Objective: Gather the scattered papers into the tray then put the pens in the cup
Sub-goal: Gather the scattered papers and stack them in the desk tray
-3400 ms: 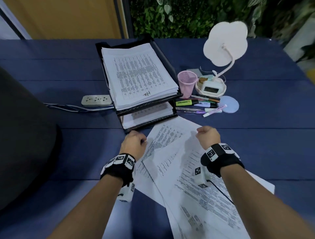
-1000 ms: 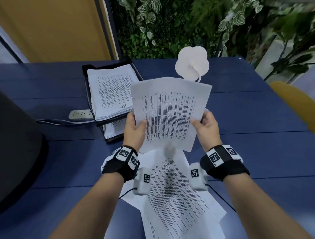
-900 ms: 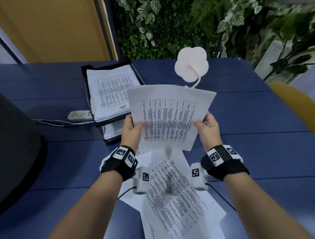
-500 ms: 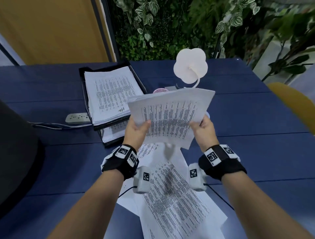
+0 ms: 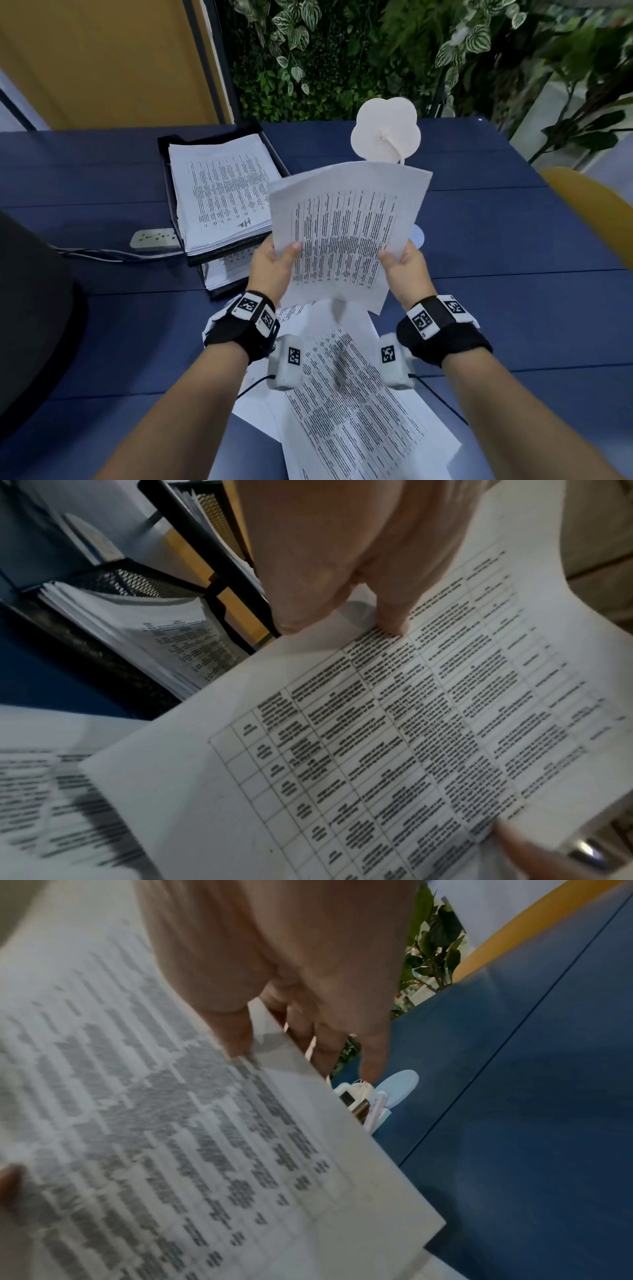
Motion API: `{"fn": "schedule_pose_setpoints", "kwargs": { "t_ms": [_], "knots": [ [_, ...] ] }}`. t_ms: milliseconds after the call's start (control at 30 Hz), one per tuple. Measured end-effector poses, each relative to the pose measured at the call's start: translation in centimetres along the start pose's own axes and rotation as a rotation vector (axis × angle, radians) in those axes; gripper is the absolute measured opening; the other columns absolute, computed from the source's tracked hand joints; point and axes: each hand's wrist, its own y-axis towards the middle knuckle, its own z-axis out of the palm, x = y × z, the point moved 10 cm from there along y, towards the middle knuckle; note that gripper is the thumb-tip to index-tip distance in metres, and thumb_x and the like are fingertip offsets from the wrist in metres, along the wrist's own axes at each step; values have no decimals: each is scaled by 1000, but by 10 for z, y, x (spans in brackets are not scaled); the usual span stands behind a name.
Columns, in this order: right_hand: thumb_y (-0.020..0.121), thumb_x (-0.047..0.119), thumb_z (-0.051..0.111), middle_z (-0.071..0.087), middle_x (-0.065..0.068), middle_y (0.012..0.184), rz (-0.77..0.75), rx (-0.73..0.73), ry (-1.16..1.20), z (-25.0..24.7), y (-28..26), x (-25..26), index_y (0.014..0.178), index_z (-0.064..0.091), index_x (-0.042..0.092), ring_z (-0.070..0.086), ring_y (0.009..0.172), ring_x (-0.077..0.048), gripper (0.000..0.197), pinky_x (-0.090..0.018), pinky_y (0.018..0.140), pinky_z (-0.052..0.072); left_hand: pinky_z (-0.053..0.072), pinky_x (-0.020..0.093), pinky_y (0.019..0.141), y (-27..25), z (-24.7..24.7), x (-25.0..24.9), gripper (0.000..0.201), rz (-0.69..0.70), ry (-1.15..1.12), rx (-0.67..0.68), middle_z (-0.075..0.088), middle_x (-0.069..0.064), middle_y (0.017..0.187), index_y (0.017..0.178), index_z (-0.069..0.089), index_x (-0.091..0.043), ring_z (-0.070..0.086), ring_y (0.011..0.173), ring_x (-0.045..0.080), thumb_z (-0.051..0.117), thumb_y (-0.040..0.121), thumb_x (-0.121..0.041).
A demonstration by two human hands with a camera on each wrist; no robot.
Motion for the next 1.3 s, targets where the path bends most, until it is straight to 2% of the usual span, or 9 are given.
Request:
{"fn": "schedule_pose_setpoints", "kwargs": {
  "t_ms": [67, 133, 333, 467, 633, 767, 967, 1133, 1300],
  "knots": [
    [92, 19, 57, 63, 3, 86, 32, -13, -40, -6, 1, -9, 93, 61, 16, 57, 81, -12, 5, -31, 79, 47, 46, 8, 73, 3, -7, -4, 20, 9, -58, -40, 65, -9, 102, 112, 58, -13, 59, 92, -7, 58, 92, -15],
    [85, 31, 66, 50, -2, 68, 71, -65, -82, -18, 1, -21, 72, 53, 4, 44, 66, -14, 33, -29, 66, 38, 49, 19, 88, 5, -13, -10, 26, 11, -153, -73, 66, -6, 111, 119, 56, -14, 61, 102, 1, 56, 93, -12],
    [86, 11, 67, 68, -7, 90, 195, -137, 436, -28, -11, -36, 88, 62, 8, 64, 84, -23, 6, -38, 77, 56, 32, 48, 111, 14, -27, 5, 56, -144, -450, -179, 43, 7, 143, 143, 28, -14, 39, 135, 22, 56, 94, -22],
    [91, 5, 57, 70, -5, 109, 193, -61, 771, -11, -15, -23, 117, 58, 13, 69, 95, -19, 27, -37, 83, 57, 19, 55, 115, 5, -15, 15, 91, -283, -527, -146, 9, 11, 158, 150, -8, -25, 18, 144, 31, 60, 90, -34],
    [89, 0, 58, 68, -5, 112, 165, -186, 629, -25, -12, -20, 115, 62, 13, 64, 106, -25, 29, -44, 95, 49, 39, 64, 97, -1, -21, 9, 72, -261, -607, -119, 47, 20, 140, 140, 36, -11, 47, 127, 39, 70, 80, -31],
    [88, 1, 60, 69, 5, 94, 28, -266, 388, -55, -8, -2, 93, 66, 19, 66, 82, -6, 19, -28, 78, 51, 52, 58, 79, 6, -43, -4, 26, -161, -512, -96, 66, 9, 117, 110, 62, -20, 64, 104, 27, 54, 91, -37],
    [88, 2, 61, 68, 4, 93, -23, -249, 311, -65, -2, 5, 96, 64, 18, 64, 82, -10, 18, -25, 75, 53, 56, 27, 78, 9, -42, -3, 33, -52, -96, -24, 68, 14, 110, 118, 61, -2, 67, 88, 20, 67, 86, -8],
    [83, 1, 67, 62, 0, 80, 66, -260, 233, -64, -7, -23, 95, 61, 7, 57, 69, -12, 14, -28, 66, 47, 50, 53, 92, 9, -37, 26, 20, -104, -2, -3, 72, 9, 99, 92, 69, -20, 67, 98, 32, 78, 76, -12],
    [81, 6, 68, 60, 2, 79, 43, -291, 96, -69, -5, -16, 87, 59, 15, 55, 71, -15, 14, -28, 66, 45, 51, 50, 93, 9, -36, 30, 16, -107, 49, -32, 74, 0, 96, 96, 70, -17, 69, 95, 22, 73, 81, -20]
  ]
}}
